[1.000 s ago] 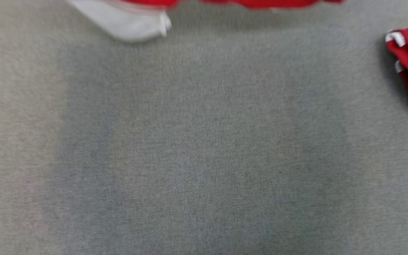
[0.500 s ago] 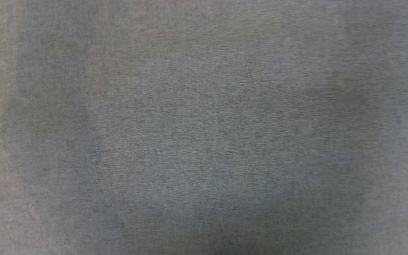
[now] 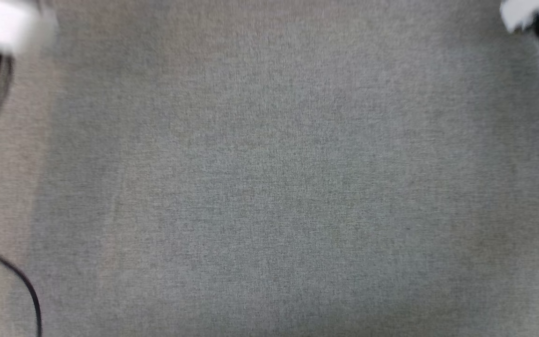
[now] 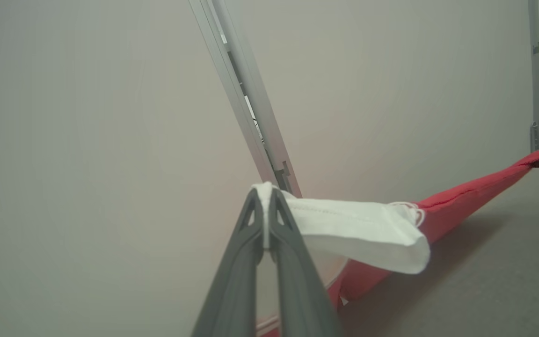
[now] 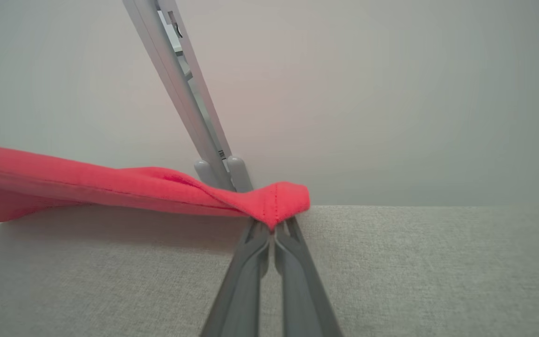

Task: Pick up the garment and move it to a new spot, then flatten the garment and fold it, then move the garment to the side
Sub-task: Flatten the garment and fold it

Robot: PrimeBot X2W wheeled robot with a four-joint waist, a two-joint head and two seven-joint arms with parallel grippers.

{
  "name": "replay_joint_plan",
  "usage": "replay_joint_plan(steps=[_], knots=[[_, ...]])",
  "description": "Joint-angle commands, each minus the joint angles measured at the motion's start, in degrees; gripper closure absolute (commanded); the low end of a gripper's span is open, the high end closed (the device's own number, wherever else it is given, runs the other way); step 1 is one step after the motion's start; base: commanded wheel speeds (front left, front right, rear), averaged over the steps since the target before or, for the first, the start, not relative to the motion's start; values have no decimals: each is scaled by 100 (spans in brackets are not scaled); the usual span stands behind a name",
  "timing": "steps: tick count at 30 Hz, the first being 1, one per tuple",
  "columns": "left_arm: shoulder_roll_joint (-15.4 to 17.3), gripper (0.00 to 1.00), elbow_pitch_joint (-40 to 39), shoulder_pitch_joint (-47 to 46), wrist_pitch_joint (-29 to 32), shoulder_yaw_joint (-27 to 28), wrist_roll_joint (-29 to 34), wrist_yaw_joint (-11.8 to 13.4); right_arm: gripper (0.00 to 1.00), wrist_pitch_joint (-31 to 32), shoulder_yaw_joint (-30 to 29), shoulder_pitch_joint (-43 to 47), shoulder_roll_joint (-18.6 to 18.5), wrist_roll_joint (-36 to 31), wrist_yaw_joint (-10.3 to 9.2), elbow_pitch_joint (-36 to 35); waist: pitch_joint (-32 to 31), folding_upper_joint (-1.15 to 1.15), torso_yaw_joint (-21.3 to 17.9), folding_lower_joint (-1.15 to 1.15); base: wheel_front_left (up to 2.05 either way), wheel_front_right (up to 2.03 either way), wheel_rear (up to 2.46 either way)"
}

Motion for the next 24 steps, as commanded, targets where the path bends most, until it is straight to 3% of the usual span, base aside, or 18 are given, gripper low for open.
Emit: replay_joint_plan(steps=[1, 7, 12, 17, 24], knots=[[58, 100, -153, 380, -18, 50, -82, 82, 100, 59, 52, 267, -137, 184, -3, -122, -321, 0, 10, 0, 0, 0, 0], [347, 100, -1333, 2766, 134, 339, -606, 624, 100, 394, 412, 1773, -804, 1310, -4, -1123, -961, 0, -45, 0, 0, 0, 0], [484, 100, -1870, 4181, 166, 401, -719, 985, 100, 537, 786, 2775, -1338, 1907, -4, -2057, -1435, 0, -119, 0, 0, 0, 0], [303, 100, -2219, 5216, 189, 461, -1193, 1184, 100, 349, 1095, 3519, -1774, 2161, -3, -2803, -1878, 0, -227, 0, 0, 0, 0], [207, 100, -2458, 6285, 129, 551, -1601, 1296, 100, -48, 1313, 4443, -2066, 2333, -3, -3239, -2458, 0, -260, 0, 0, 0, 0]])
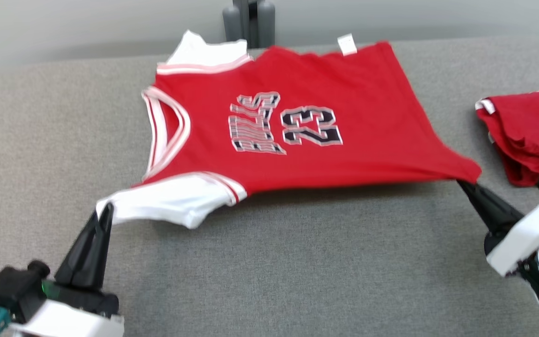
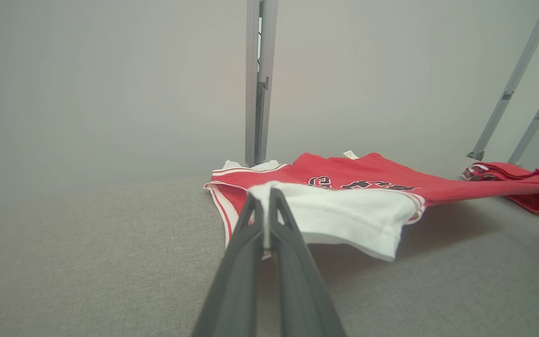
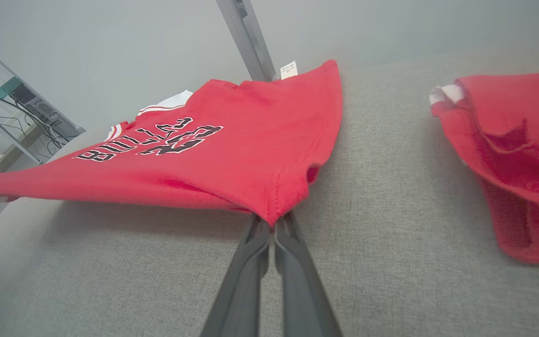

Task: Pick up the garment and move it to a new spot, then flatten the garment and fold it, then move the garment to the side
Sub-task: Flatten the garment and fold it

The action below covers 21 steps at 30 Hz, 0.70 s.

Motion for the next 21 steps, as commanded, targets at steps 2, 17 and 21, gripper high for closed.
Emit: replay_joint_plan(steps=[2, 17, 21], knots=[[17, 100, -85, 288, -57, 68, -88, 65, 100, -123, 17, 324, -127, 93, -4, -69, -326, 0, -20, 0, 0, 0, 0], [265, 100, -1052, 1871, 142, -161, 2, 266, 100, -161, -167, 1908, -747, -7, -4, -709, -659, 0, 13, 0, 0, 0, 0], [188, 100, -1075, 1556, 258, -259, 81, 297, 100, 136, -305, 1826, -702, -89, -4, -816, -623, 0, -56, 0, 0, 0, 0]])
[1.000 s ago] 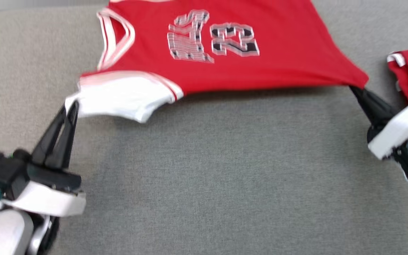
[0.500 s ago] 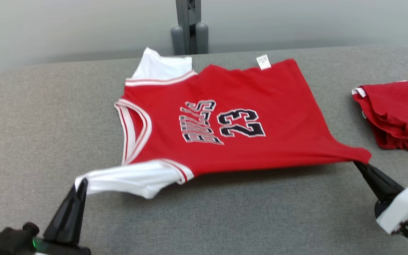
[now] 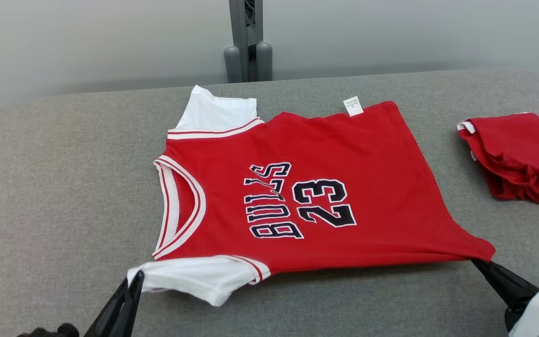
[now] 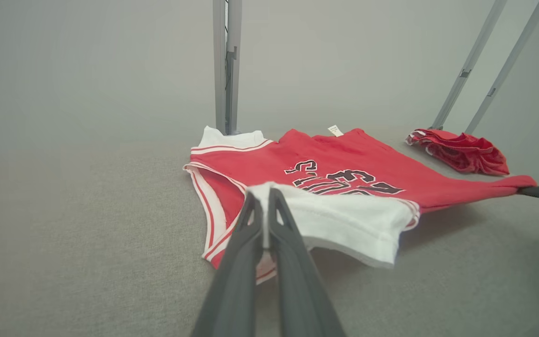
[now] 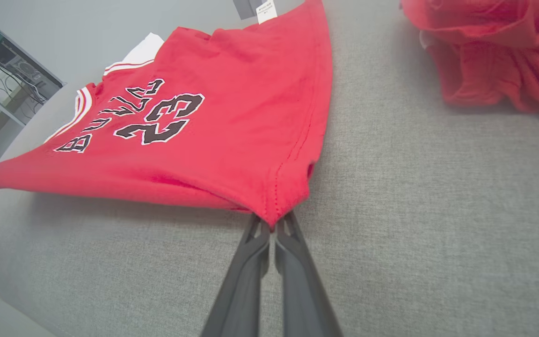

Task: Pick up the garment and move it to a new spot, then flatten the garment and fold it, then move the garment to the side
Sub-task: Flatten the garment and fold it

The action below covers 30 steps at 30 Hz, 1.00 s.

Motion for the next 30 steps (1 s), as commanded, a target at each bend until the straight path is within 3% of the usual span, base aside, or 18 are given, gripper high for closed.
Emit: replay_joint_plan(steps=[1, 14, 30], knots=[[-31, 100, 20, -121, 18, 8, 2, 40, 100, 35, -40, -74, 47, 0, -4, 14, 4, 0, -22, 0, 0, 0, 0], [-441, 100, 1072, -1650, 71, -249, 133, -224, 100, 829, -274, -1152, 969, -176, -3, 837, 386, 0, 45, 0, 0, 0, 0], [-703, 100, 2841, -3464, 23, -615, 519, -671, 100, 683, -184, -2355, 1603, -512, -3, 1987, 1085, 0, 167, 0, 0, 0, 0]])
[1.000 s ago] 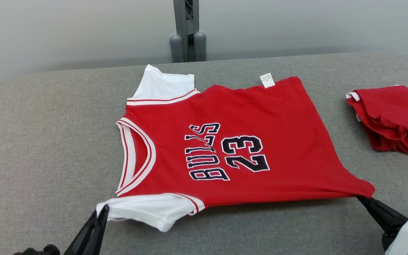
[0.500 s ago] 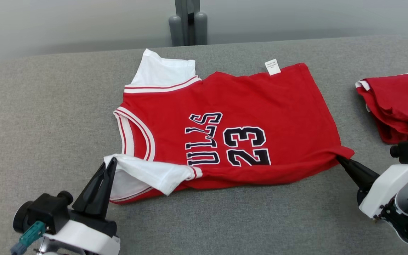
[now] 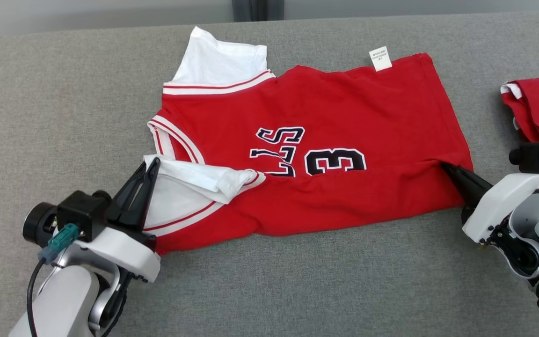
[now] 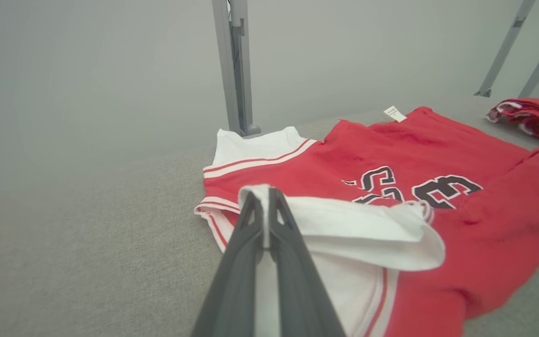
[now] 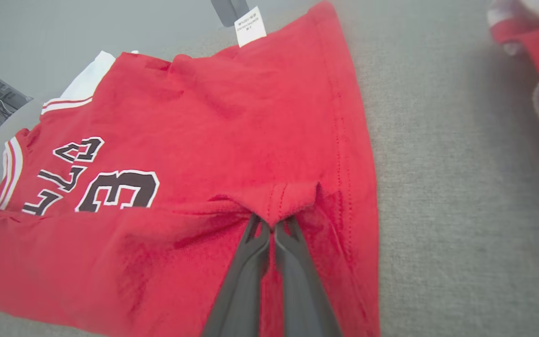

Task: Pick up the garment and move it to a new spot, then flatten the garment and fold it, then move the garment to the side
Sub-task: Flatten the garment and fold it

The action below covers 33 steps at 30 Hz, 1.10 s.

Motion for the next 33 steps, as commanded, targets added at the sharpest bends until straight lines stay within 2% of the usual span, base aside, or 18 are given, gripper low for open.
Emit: replay_joint_plan(steps=[1, 3, 6, 7, 8, 9, 10, 12, 13, 14, 21, 25, 33], knots=[[6, 100, 189, -256, -51, -27, 77, -84, 100, -63, 38, -153, 52, -50, -2, 90, 94, 0, -25, 0, 0, 0, 0], [-32, 100, 402, -439, -121, -53, 118, -141, 100, -81, 106, -286, 95, -126, -2, 206, 156, 0, -46, 0, 0, 0, 0], [-90, 100, 711, -641, -201, -87, 143, -211, 87, -135, 197, -432, 178, -144, -2, 371, 218, 0, -72, 0, 0, 0, 0], [-113, 100, 831, -677, -205, -92, 123, -216, 78, -151, 226, -474, 205, -151, -2, 433, 229, 0, -87, 0, 0, 0, 0], [-131, 100, 945, -711, -177, -100, 103, -221, 51, -169, 247, -510, 229, -155, -2, 497, 233, 0, -99, 0, 0, 0, 0], [-151, 100, 1037, -752, -162, -111, 94, -227, 7, -197, 273, -534, 263, -160, -2, 555, 231, 0, -110, 0, 0, 0, 0], [-179, 89, 1136, -775, -145, -108, 61, -215, 0, -248, 284, -553, 295, -162, -2, 615, 223, 0, -120, 0, 0, 0, 0], [-214, 42, 1301, -757, -84, -126, 11, -256, 0, -381, 298, -574, 350, -136, -2, 729, 183, 0, -144, 0, 0, 0, 0], [-214, 42, 1301, -757, -84, -126, 11, -256, 0, -381, 298, -574, 350, -136, -2, 729, 183, 0, -144, 0, 0, 0, 0], [-227, 0, 1352, -754, -104, -93, -23, -222, 0, -490, 308, -582, 364, -152, -2, 765, 158, 0, -155, 0, 0, 0, 0], [-304, 0, 968, -341, -381, 261, -210, 118, 0, -1334, 168, -256, 386, -225, -2, 840, -123, 0, -146, 0, 0, 0, 0], [-387, 0, 536, 278, -315, 464, -499, 377, 0, -1422, -41, 83, 393, -346, -2, 771, -260, 0, -114, 0, 0, 0, 0], [-597, 0, 110, 1326, 197, 606, -1099, 785, 0, -1419, -894, 820, 586, -806, -2, 287, -393, 0, -124, 0, 0, 0, 0]])
